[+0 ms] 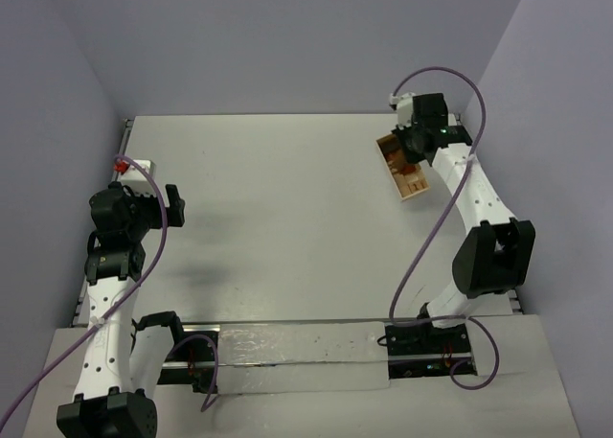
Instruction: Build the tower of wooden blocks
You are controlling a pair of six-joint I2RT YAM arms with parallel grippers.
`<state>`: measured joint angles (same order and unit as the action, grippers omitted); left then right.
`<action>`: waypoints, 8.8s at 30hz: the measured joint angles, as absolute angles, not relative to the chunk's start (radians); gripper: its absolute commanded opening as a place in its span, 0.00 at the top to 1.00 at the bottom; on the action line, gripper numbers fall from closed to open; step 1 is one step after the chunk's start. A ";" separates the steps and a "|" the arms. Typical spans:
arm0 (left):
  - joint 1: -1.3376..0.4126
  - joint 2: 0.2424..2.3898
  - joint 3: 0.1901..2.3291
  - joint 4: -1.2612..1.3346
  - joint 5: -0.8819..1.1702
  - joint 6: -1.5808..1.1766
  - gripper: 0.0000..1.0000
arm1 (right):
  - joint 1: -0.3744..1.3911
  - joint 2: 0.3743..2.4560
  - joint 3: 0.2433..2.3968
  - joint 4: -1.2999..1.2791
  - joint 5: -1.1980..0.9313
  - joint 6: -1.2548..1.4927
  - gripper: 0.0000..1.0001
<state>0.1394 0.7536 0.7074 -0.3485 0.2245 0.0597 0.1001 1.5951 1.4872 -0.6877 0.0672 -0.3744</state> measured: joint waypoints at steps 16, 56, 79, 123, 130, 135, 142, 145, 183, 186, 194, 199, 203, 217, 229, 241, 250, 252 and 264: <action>0.158 0.753 0.707 -0.347 0.108 -0.001 0.01 | 0.637 1.617 1.227 -0.226 0.667 -0.473 1.00; 0.220 0.769 0.707 -0.348 0.083 -0.038 0.01 | 1.074 2.326 1.041 1.280 1.127 -1.702 1.00; 0.224 0.775 0.707 -0.348 0.079 -0.040 0.01 | 1.131 2.334 1.077 1.294 0.868 -1.974 1.00; 0.230 0.797 0.709 -0.348 0.078 -0.041 0.01 | 1.102 2.352 1.175 1.282 0.902 -1.988 1.00; 0.231 0.797 0.709 -0.348 0.079 -0.041 0.01 | 1.092 2.304 1.162 1.272 0.898 -1.989 1.00; 0.231 0.797 0.709 -0.348 0.079 -0.041 0.01 | 1.033 2.193 1.156 1.271 0.905 -1.990 1.00; 0.231 0.800 0.709 -0.348 0.080 -0.041 0.01 | 0.980 2.043 1.112 1.307 0.918 -1.987 1.00; 0.231 0.800 0.709 -0.348 0.080 -0.041 0.01 | 0.990 2.044 1.110 1.303 0.924 -1.985 1.00; 0.233 0.796 0.709 -0.364 0.207 0.005 0.01 | 0.612 1.726 1.365 -0.648 0.231 -0.207 1.00; 0.233 0.779 0.709 -0.368 0.243 0.026 0.01 | 0.415 1.708 1.369 -0.681 0.150 -0.228 1.00; 0.233 0.783 0.709 -0.375 0.283 0.049 0.01 | -0.021 1.733 1.487 -0.798 -0.003 -0.361 1.00; 0.233 0.784 0.709 -0.376 0.291 0.054 0.01 | -0.202 1.859 1.645 -0.841 -0.067 -0.439 1.00; 0.233 0.786 0.709 -0.376 0.293 0.056 0.01 | -0.292 1.989 1.764 -0.893 -0.103 -0.469 1.00; 0.233 0.808 0.709 -0.376 0.292 0.056 0.01 | -0.389 2.168 1.887 -0.992 -0.170 -0.474 0.92; 0.233 0.819 0.709 -0.376 0.292 0.056 0.01 | -0.391 2.168 1.862 -0.973 -0.167 -0.465 0.72; 0.233 0.818 0.709 -0.376 0.292 0.056 0.01 | -0.393 2.166 1.808 -0.965 -0.174 -0.449 0.19; 0.233 0.818 0.709 -0.377 0.292 0.056 0.01 | -0.386 2.075 1.897 -1.059 -0.225 -0.442 0.17; 0.233 0.818 0.709 -0.377 0.292 0.056 0.01 | -0.380 2.035 1.932 -1.077 -0.231 -0.440 0.17; 0.233 0.791 0.709 -0.377 0.353 0.062 0.01 | -0.069 1.628 1.845 -1.078 -0.272 -0.411 0.03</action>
